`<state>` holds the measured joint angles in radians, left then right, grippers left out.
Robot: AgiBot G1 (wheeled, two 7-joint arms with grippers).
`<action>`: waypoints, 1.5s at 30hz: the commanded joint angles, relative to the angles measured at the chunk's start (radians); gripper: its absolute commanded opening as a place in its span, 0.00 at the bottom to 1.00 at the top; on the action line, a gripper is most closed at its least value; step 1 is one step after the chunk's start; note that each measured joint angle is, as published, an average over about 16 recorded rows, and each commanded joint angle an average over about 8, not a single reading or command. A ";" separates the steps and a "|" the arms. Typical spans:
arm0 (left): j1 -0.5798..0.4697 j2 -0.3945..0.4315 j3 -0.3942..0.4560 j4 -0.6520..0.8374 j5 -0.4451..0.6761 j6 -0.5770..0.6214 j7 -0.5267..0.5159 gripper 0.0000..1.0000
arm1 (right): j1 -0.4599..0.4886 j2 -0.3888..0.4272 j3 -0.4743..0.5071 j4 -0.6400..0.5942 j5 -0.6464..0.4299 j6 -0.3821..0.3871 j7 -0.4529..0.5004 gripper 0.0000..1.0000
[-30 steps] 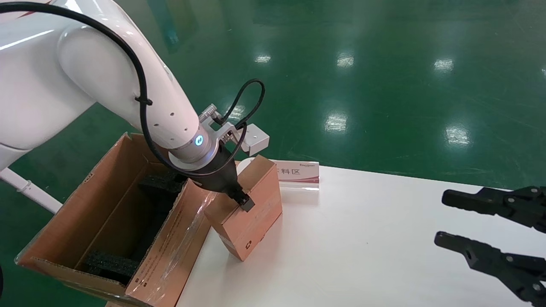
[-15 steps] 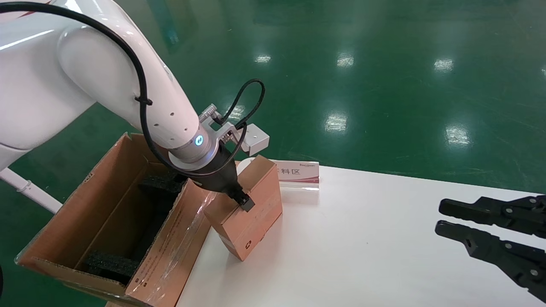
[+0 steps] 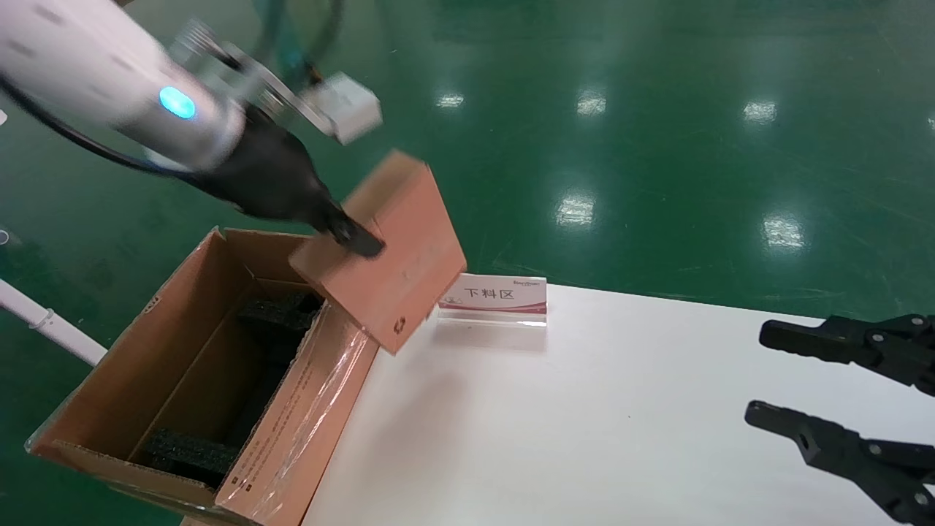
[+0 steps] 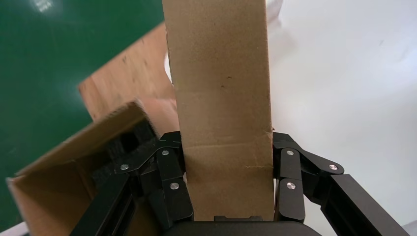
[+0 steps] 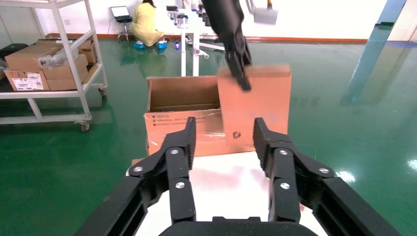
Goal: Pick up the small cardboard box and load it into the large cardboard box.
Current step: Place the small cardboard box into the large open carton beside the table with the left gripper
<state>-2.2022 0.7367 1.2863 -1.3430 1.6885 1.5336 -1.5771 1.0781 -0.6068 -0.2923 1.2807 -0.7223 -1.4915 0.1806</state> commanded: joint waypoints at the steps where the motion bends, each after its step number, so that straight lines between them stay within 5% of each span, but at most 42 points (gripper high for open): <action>1: -0.042 -0.035 -0.016 0.001 -0.022 0.000 0.014 0.00 | 0.000 0.000 0.000 0.000 0.000 0.000 0.000 1.00; 8: -0.126 -0.091 -0.035 0.015 -0.015 0.012 -0.011 0.00 | 0.000 0.000 -0.001 0.000 0.000 0.000 0.000 1.00; 16: -0.243 -0.121 0.072 0.098 0.005 0.062 0.024 0.00 | 0.000 0.000 -0.001 0.000 0.001 0.000 -0.001 1.00; 23: -0.396 -0.148 0.248 0.160 -0.026 0.070 0.079 0.00 | 0.000 0.001 -0.001 0.000 0.001 0.001 -0.001 1.00; 37: -0.536 -0.093 0.769 0.238 -0.205 0.065 0.171 0.00 | 0.001 0.001 -0.002 0.000 0.002 0.001 -0.001 1.00; 45: -0.511 -0.092 0.879 0.278 -0.307 0.013 0.113 0.00 | 0.001 0.001 -0.003 0.000 0.002 0.001 -0.001 1.00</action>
<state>-2.7115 0.6393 2.1533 -1.0777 1.3956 1.5432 -1.4639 1.0788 -0.6057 -0.2950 1.2807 -0.7205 -1.4904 0.1792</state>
